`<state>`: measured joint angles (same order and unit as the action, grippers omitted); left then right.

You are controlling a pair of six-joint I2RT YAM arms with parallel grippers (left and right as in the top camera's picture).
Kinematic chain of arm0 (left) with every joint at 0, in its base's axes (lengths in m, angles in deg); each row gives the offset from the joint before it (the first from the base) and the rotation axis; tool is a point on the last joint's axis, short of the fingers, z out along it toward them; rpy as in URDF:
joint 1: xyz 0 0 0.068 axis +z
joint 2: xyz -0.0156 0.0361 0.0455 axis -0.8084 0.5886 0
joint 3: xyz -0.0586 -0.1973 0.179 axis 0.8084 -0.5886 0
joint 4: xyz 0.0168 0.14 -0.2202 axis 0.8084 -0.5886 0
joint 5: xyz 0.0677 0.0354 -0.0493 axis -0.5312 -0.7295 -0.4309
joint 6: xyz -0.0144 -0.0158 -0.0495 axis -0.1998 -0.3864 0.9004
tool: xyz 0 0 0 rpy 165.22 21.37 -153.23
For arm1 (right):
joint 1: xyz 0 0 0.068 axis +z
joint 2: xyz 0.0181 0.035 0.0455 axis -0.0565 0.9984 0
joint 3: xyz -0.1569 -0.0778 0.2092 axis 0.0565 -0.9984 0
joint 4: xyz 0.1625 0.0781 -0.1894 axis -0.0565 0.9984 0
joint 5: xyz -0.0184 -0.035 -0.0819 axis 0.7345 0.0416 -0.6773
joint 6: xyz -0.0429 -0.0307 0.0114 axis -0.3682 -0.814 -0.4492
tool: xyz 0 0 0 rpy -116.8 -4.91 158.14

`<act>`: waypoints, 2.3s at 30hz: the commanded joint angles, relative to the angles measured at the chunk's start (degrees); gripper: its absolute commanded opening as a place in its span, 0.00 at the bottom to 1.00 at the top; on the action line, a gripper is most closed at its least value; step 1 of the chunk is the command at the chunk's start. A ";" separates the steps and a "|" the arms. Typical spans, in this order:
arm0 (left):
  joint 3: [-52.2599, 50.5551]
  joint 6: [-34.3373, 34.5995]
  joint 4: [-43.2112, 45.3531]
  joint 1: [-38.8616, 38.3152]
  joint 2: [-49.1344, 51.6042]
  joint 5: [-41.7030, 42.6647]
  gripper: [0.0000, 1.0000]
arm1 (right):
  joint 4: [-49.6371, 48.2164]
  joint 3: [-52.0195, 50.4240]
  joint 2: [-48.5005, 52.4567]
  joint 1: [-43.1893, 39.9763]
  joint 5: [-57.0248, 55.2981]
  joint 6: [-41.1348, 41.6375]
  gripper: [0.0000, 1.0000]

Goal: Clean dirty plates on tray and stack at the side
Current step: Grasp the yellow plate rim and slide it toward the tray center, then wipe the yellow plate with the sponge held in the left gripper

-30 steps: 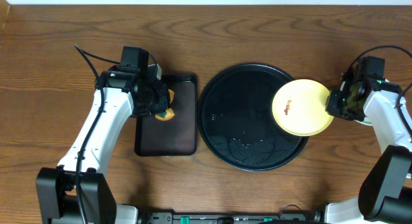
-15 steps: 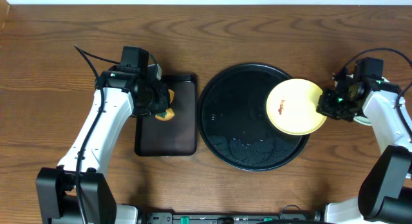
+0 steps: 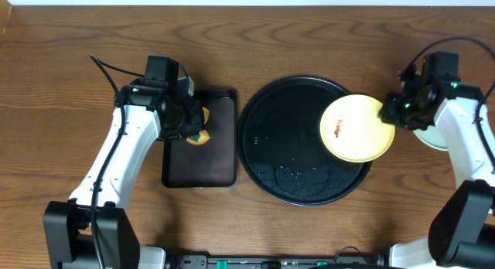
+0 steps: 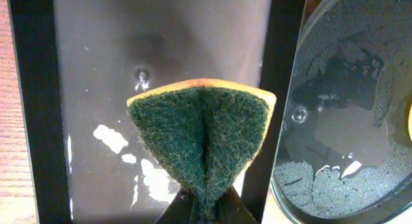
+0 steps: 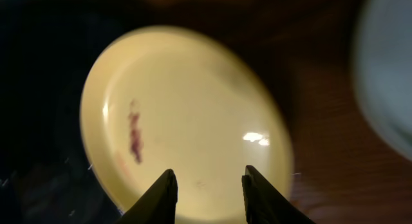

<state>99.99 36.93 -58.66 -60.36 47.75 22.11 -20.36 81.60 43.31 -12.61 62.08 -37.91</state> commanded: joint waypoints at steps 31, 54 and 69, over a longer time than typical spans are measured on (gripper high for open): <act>0.37 -0.76 0.00 0.17 0.09 0.68 0.08 | -13.18 -15.63 0.31 11.15 6.27 9.73 0.01; 5.70 1.07 -1.03 -9.57 0.22 -10.82 0.07 | -16.72 -10.82 0.31 15.41 2.12 1.18 0.45; 6.12 3.91 16.09 -25.11 7.98 -10.88 0.08 | -20.87 -16.28 0.31 15.45 1.29 0.92 0.29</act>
<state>104.87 39.90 -44.02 -83.31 53.28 11.94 -40.51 66.36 43.64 3.52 63.50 -36.69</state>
